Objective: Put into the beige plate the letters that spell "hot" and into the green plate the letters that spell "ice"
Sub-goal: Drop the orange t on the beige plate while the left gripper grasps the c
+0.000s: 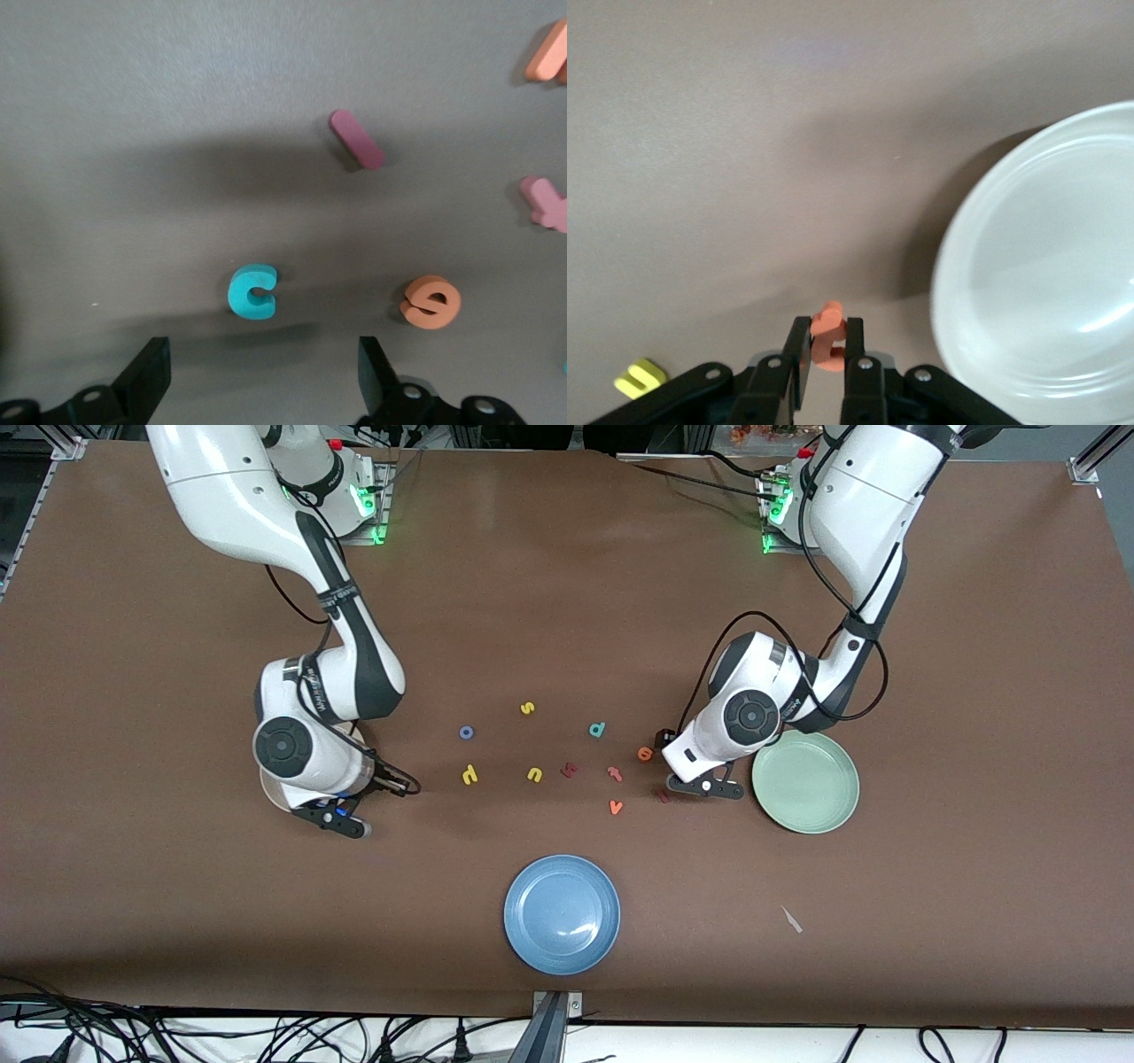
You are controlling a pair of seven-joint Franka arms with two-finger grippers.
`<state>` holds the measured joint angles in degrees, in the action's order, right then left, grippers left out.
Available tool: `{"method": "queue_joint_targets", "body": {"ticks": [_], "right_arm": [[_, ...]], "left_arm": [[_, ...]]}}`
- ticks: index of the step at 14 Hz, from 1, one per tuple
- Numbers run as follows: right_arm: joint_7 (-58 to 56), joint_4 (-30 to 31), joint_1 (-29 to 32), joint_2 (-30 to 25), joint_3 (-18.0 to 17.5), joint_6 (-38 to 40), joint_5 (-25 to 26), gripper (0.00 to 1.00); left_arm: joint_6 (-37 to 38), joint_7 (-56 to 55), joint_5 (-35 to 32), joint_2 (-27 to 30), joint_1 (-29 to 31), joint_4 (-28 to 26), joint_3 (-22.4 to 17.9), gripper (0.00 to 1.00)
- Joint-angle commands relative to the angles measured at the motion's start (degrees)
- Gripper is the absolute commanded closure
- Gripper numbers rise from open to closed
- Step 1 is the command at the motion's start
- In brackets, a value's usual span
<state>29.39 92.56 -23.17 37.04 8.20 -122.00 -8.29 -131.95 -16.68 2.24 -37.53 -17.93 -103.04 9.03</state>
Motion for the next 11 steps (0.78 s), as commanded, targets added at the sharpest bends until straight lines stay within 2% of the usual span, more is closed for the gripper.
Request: {"method": "queue_joint_targets", "body": {"ticks": [1, 2, 5, 10, 11], "right_arm": [[-5.38, 3.49, 0.05, -3.63, 1.47, 1.41, 0.55, 1.00], [-7.40, 4.98, 0.05, -4.59, 2.08, 1.32, 0.55, 1.00], [-13.81, 10.51, 0.05, -8.28, 4.28, -0.42, 0.64, 1.00], [-23.93, 24.75, 0.05, -12.69, 7.10, -16.31, 0.55, 1.00], [-23.68, 25.38, 0.05, -12.78, 7.10, -17.65, 0.29, 0.53]], "left_arm": [[-1.64, -0.02, 1.01, 0.70, -0.52, -1.02, -0.33, 0.16], [-1.64, 0.51, 0.84, 0.70, -0.52, -0.67, -0.42, 0.27], [-1.64, 0.25, -3.02, 0.61, -0.44, 0.30, -0.42, 0.28], [-2.95, 0.07, -3.47, -0.53, -0.44, 0.65, -0.51, 0.32], [-4.09, 0.07, -3.65, -0.96, -0.44, 0.74, -0.60, 0.32]]}}
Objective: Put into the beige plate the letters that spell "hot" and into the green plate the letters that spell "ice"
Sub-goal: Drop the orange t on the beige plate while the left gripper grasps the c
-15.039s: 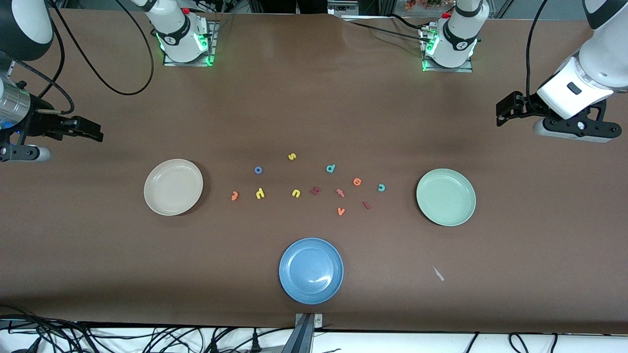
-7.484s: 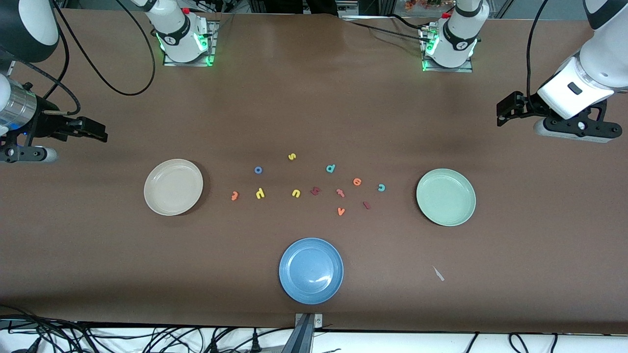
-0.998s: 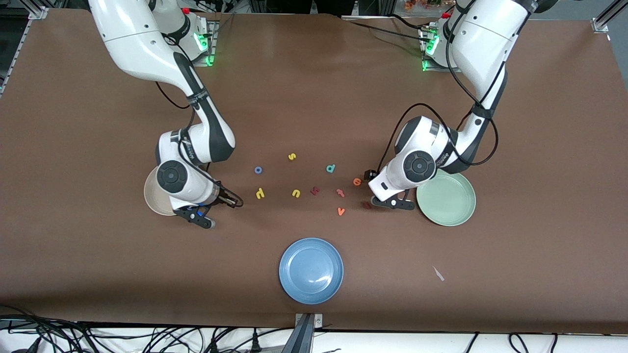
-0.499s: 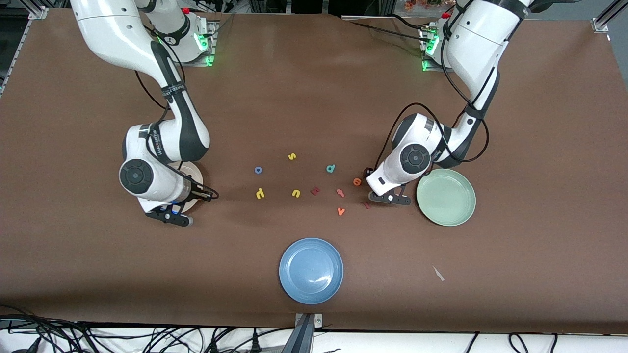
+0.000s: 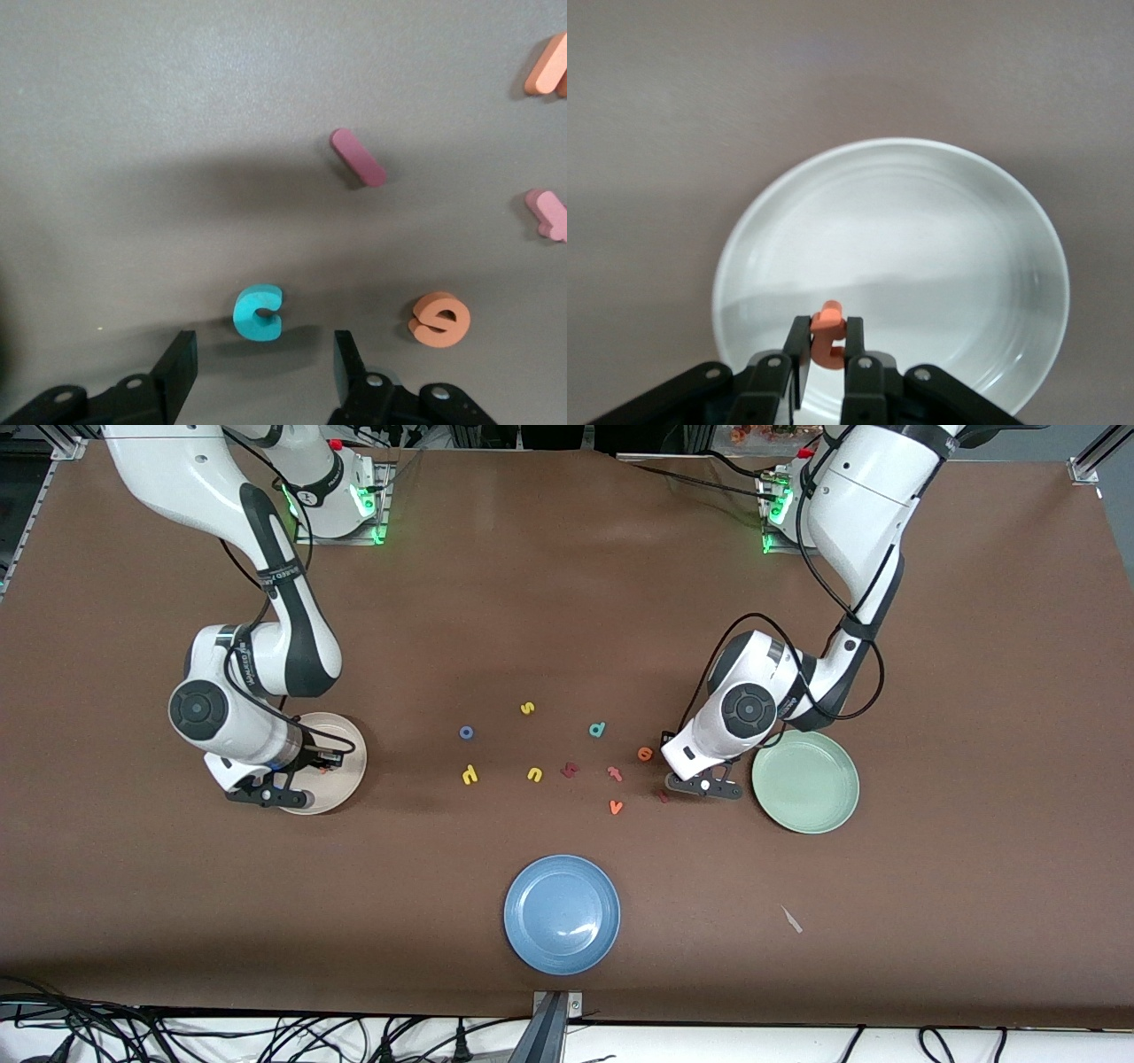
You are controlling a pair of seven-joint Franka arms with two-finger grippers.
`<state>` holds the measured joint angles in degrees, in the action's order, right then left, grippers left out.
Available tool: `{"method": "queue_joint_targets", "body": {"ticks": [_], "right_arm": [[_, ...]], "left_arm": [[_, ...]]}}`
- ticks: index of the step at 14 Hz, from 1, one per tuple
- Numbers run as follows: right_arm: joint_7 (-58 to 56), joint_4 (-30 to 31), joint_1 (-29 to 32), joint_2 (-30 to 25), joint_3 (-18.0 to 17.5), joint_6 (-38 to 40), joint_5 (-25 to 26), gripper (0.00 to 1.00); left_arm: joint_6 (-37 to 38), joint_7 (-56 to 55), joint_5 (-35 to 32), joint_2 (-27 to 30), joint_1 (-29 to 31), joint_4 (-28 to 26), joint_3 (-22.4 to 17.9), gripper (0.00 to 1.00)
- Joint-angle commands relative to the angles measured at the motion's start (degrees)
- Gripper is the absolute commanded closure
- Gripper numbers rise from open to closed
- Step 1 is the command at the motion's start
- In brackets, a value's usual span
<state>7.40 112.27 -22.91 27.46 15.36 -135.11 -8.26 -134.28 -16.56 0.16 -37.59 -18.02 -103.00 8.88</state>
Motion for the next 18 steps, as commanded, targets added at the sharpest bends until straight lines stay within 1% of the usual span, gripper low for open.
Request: {"method": "queue_joint_targets", "body": {"ticks": [1, 3, 5, 7, 8, 10, 11, 13, 15, 18], "right_arm": [[-0.81, 5.59, -0.20, -3.12, -0.06, -4.46, 0.00, 0.01], [1.81, 5.07, -0.29, -3.20, -0.50, -3.32, -0.35, 0.00], [8.39, 4.28, -0.90, -3.20, -1.99, -3.41, -0.36, 0.00], [15.42, 2.96, -0.99, -3.20, -4.62, -3.41, -0.44, 0.00], [18.67, 2.35, -0.99, -3.20, -6.20, -3.41, -0.44, 0.00], [23.87, 1.90, -1.08, -3.03, -8.58, -3.41, -0.44, 0.00], [25.37, 1.90, -1.43, -2.94, -9.28, -3.41, -0.44, 0.00], [28.10, 1.55, -3.09, -2.59, -9.64, -3.41, -0.44, 0.00], [31.78, 1.11, -5.46, -2.24, -9.64, -3.49, -0.44, 0.00], [35.74, -0.46, -9.07, -0.49, -9.64, -3.49, -0.44, 0.00]], "left_arm": [[-2.47, -0.06, -1.56, -1.51, -0.27, 0.79, -0.44, 0.35], [-3.01, -0.06, -2.78, -1.61, -0.27, 0.79, -0.53, 0.51], [-3.09, -0.14, -4.90, -1.78, 0.08, 0.79, -0.53, 0.60], [-3.01, -0.23, -4.99, -1.52, 0.09, 0.87, -0.53, 0.84], [-3.01, -0.23, -4.99, -1.35, 0.09, 0.87, -0.53, 0.88], [-2.75, -0.41, -4.99, -0.73, 0.17, 0.87, -0.44, 0.92], [-2.31, -0.41, -4.99, 0.05, 0.26, 0.87, -0.53, 0.92], [-0.91, -0.15, -4.99, 1.90, 0.61, 0.87, -0.53, 0.92], [3.04, 0.64, -4.99, 4.53, 2.18, 0.96, -1.93, 0.92], [7.35, 1.52, -4.99, 6.56, 4.21, 0.87, -2.02, 0.91]]}}
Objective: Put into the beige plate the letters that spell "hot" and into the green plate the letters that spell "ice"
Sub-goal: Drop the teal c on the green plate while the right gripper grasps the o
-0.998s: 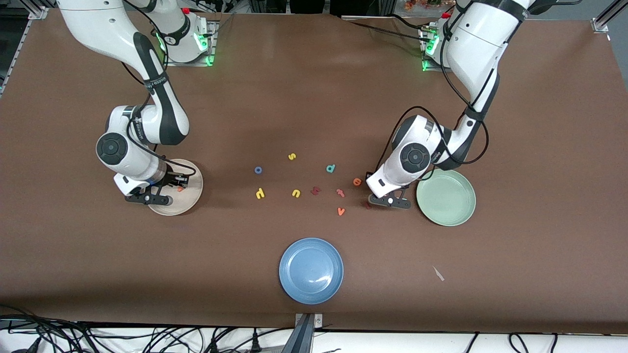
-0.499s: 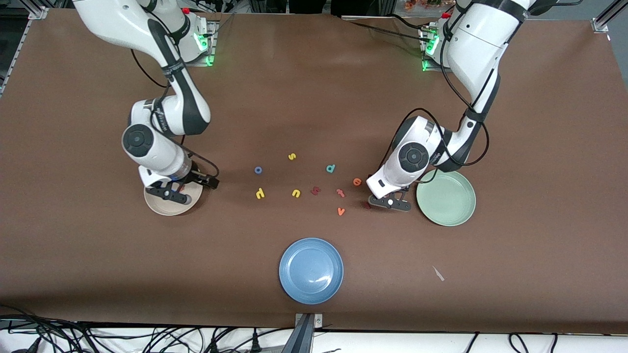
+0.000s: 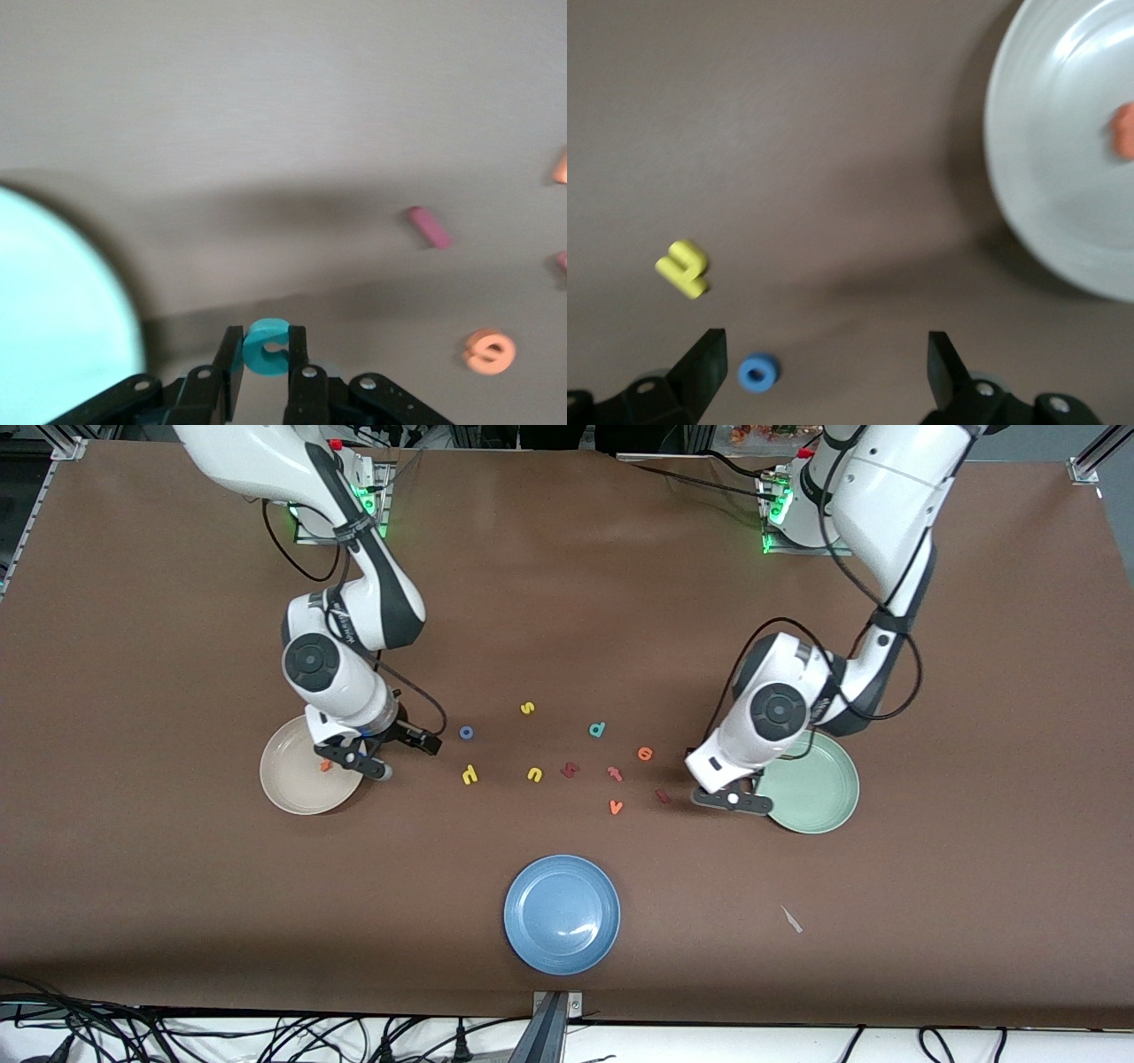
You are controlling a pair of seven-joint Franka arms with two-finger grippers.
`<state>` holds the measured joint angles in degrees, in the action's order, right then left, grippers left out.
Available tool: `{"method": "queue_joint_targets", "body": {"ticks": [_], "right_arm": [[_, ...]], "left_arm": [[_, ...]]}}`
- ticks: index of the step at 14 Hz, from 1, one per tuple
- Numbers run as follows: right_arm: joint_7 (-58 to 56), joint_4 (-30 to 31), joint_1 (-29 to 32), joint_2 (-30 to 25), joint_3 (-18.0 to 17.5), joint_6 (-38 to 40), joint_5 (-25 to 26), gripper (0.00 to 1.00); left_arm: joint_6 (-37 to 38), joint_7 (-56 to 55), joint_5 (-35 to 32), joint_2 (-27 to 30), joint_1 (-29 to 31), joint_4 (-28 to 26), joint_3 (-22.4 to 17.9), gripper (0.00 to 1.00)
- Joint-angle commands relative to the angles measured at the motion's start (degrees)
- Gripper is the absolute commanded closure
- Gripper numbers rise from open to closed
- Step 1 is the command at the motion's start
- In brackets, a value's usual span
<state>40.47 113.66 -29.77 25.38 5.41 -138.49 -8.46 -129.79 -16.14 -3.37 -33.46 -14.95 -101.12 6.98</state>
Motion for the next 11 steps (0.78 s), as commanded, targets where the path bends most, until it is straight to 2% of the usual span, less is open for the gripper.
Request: {"method": "queue_joint_targets", "body": {"ticks": [1, 6, 7, 8, 9, 11], "right_arm": [[4.68, -2.47, -3.44, 2.30, 0.22, -0.11, -0.24, 0.00], [6.81, -3.45, -6.26, 4.77, 0.22, -0.28, -0.24, 0.00], [6.81, -3.53, -6.88, 5.29, 0.22, -0.28, -0.24, 0.00], [6.81, -3.54, -7.06, 5.82, 0.22, -0.46, -0.33, 0.00], [6.90, -3.54, -7.49, 6.44, 0.22, -0.63, -0.33, 0.00], [6.81, -3.45, -7.76, 6.70, 0.22, -0.64, -0.94, 0.00]], "left_arm": [[3.48, 3.20, -1.46, 2.52, 2.98, -1.00, -0.30, 0.91], [3.93, 16.92, -1.47, 0.33, 12.39, -1.00, -0.21, 0.90], [3.93, 17.02, -1.55, -0.37, 12.49, -1.00, -0.30, 0.81], [3.93, 17.02, -1.55, -0.64, 12.49, -1.00, -0.30, 0.51], [3.93, 16.93, -1.47, -0.82, 12.49, -1.00, -0.30, 0.01], [4.37, 16.40, -1.38, -0.56, 12.22, -1.00, -0.12, 0.00]]}}
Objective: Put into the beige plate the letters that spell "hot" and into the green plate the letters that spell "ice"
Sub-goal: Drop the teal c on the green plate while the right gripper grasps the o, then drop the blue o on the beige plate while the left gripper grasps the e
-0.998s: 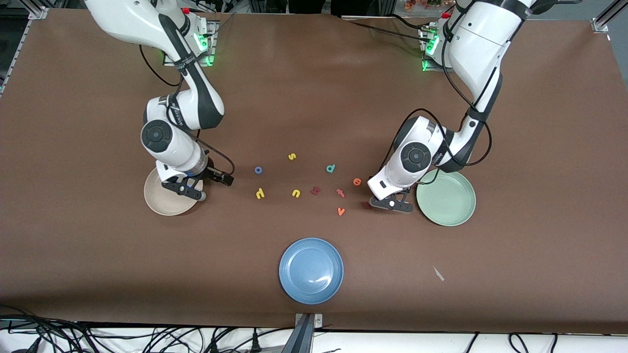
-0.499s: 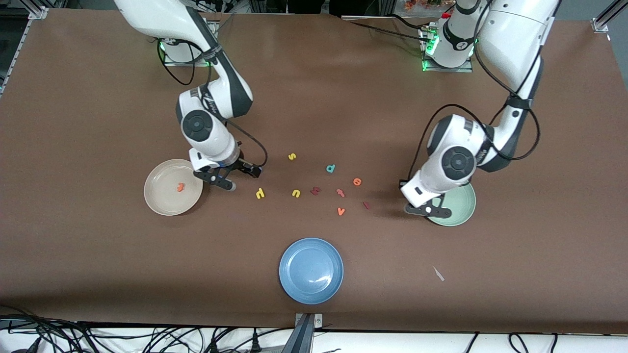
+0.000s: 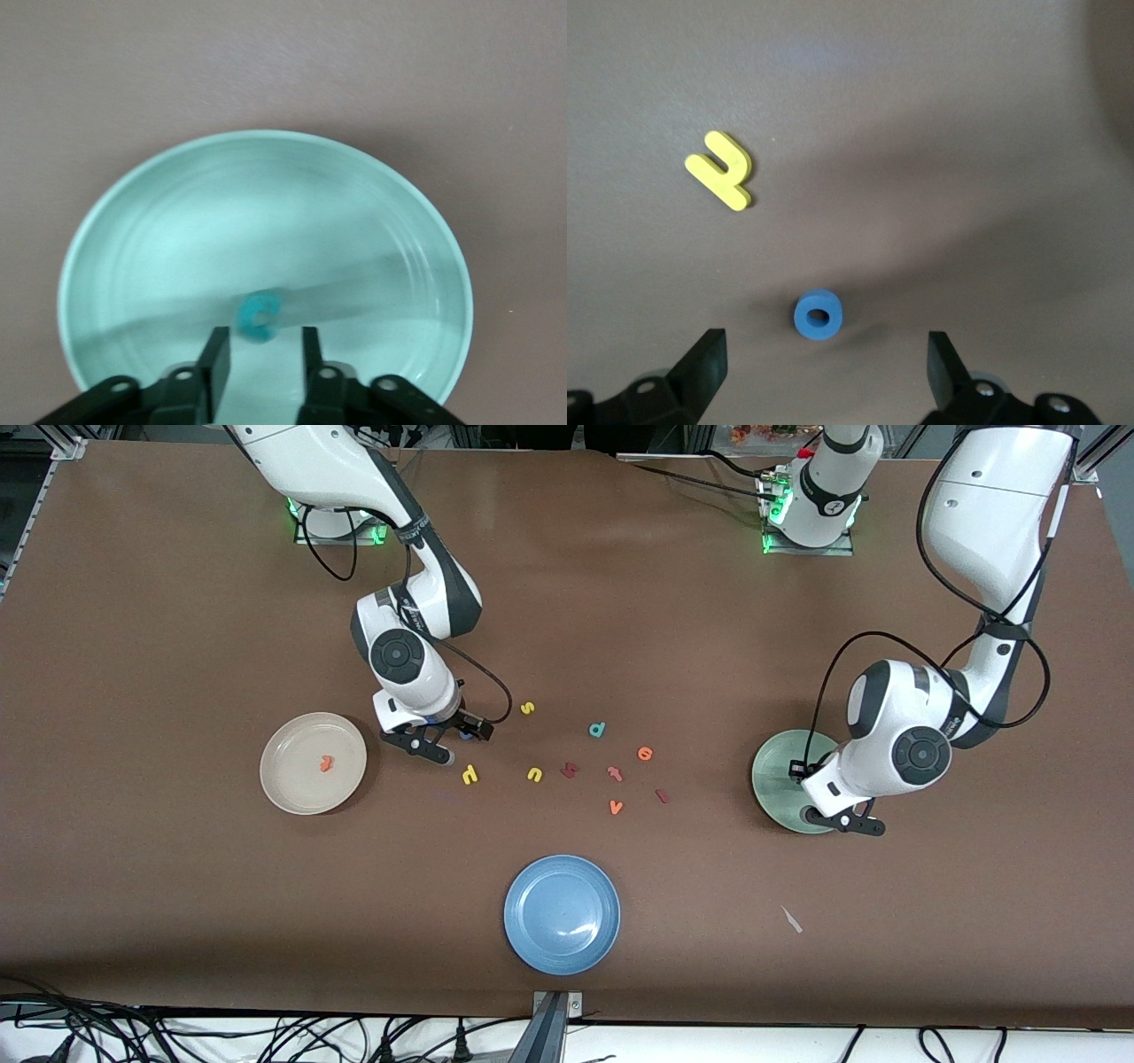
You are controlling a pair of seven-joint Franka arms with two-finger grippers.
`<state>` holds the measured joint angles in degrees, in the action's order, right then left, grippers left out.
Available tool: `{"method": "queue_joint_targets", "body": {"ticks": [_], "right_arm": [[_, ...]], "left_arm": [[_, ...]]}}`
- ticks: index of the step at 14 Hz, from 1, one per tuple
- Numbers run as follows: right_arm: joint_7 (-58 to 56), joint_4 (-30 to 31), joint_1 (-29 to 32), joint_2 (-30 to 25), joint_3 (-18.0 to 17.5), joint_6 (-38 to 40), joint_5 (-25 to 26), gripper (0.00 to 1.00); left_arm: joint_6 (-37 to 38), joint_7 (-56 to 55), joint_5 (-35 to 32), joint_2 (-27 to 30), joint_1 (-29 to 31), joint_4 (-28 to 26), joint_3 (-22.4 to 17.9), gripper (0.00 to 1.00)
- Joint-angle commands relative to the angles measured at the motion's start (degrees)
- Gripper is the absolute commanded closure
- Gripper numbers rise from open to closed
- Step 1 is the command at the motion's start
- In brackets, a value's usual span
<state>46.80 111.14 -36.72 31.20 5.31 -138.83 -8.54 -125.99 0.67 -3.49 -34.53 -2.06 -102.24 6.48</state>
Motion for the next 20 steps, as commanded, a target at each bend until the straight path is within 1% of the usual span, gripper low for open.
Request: {"method": "queue_joint_targets", "body": {"ticks": [1, 3, 5, 6, 8, 9, 10, 11, 13, 14, 16, 18, 19, 20], "right_arm": [[0.49, -0.75, -0.81, 0.97, 0.31, -0.39, -0.87, 0.00], [0.49, -0.49, -0.81, 1.49, 0.31, -1.09, -0.87, 0.00], [0.49, -0.31, -0.81, 2.37, 0.31, -3.37, -0.87, 0.01], [0.49, -0.31, -0.81, 2.81, 0.31, -4.16, -0.87, 0.05], [1.10, -0.23, -0.90, 2.90, 0.31, -4.87, -0.95, 0.08], [1.27, -0.14, -0.90, 2.82, 0.22, -4.87, -0.95, 0.10], [1.28, 0.21, -0.90, 2.82, 0.22, -4.87, -1.04, 0.14], [1.28, 0.21, -0.90, 2.82, 0.22, -4.87, -1.13, 0.23], [1.28, 0.39, -0.90, 2.73, 0.22, -4.87, -1.13, 0.36], [1.28, 0.39, -0.90, 2.73, 0.22, -4.87, -1.13, 0.39], [1.28, 0.30, -0.81, 2.73, 0.22, -4.87, -1.30, 0.45], [1.28, 0.30, -0.81, 2.64, 0.22, -4.87, -1.74, 0.47], [1.19, 0.30, -0.81, 2.55, 0.22, -4.87, -2.53, 0.52], [1.19, 0.30, -0.81, 2.55, 0.22, -4.87, -2.54, 0.53]], "left_arm": [[0.57, -0.41, -1.17, 0.78, -0.84, 0.11, 0.47, 0.00], [0.92, -0.85, -0.65, 1.57, -1.89, 0.02, 1.43, 0.00], [3.19, -4.69, -0.47, 2.01, -2.24, 0.11, 4.40, 0.00], [3.21, -9.24, -0.56, 2.10, -2.42, 0.20, 6.77, 0.00], [3.21, -20.22, -0.73, 2.10, -3.47, 0.37, 10.82, 0.00], [3.21, -24.80, -0.91, 1.93, -4.61, 1.16, 11.88, 0.00], [3.21, -28.85, -0.82, 1.84, -6.97, 1.51, 11.98, 0.00], [3.03, -31.84, -0.65, 1.40, -8.82, 2.12, 11.98, 0.00], [2.77, -34.07, -0.38, -0.35, -11.37, 4.14, 12.07, 0.00], [1.55, -34.16, -0.38, -1.66, -11.82, 4.24, 12.15, 0.00], [-5.20, -34.34, 0.58, -3.43, -14.89, 4.15, 12.16, 0.00], [-6.99, -34.42, 0.85, -5.01, -15.52, 4.24, 12.07, 0.00], [-7.69, -34.34, 0.24, -5.19, -15.60, 4.24, 12.07, 0.00], [-7.87, -33.29, -0.03, -5.45, -15.78, 4.15, 11.89, 0.01]]}}
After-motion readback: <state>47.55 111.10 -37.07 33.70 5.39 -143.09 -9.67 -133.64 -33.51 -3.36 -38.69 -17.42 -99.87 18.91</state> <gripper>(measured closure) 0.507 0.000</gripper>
